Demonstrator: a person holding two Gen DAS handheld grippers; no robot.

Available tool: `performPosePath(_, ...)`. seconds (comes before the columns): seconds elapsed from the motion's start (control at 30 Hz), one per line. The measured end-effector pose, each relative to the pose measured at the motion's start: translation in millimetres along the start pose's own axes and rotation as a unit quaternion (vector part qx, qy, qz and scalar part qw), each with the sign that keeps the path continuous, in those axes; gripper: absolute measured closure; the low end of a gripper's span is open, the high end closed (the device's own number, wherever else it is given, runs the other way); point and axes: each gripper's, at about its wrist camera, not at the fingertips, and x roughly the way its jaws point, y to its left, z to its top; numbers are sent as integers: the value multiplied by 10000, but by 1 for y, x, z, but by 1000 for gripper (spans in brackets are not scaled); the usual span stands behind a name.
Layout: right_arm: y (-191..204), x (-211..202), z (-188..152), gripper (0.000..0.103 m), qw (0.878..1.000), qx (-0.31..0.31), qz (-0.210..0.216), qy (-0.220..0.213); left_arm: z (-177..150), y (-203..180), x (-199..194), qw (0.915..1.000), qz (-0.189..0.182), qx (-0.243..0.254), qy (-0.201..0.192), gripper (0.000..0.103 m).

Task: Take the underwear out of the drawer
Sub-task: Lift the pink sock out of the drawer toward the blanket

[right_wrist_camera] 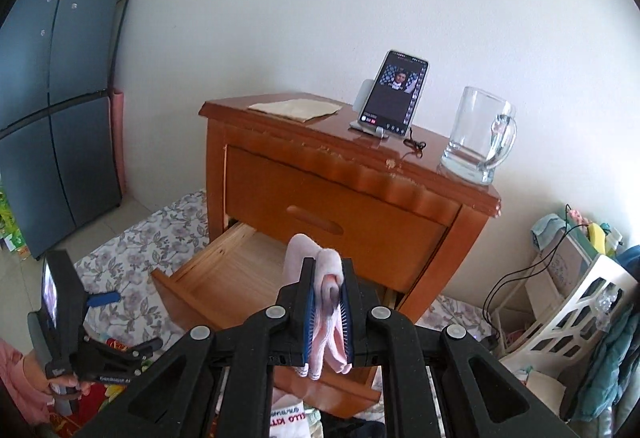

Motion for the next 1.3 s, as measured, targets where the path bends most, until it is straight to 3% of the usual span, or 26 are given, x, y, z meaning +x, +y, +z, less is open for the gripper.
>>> performPosePath(0.53, -8, 28, -79, 91, 9917, 747, 335, 996, -3, -7, -2, 9999, -13, 106, 70, 0)
performPosePath(0.87, 11, 50, -110, 91, 9813, 860, 785, 1533, -5, -13, 1, 9997, -12, 190, 156, 0)
performPosePath(1.2, 36, 68, -118, 91, 9724, 832, 1261, 1780, -7, -11, 8, 9996, -20, 172, 240, 0)
performPosePath(1.3, 40, 84, -128, 91, 9647, 884, 1415, 2035, -7, -11, 9, 9995, -31, 169, 258, 0)
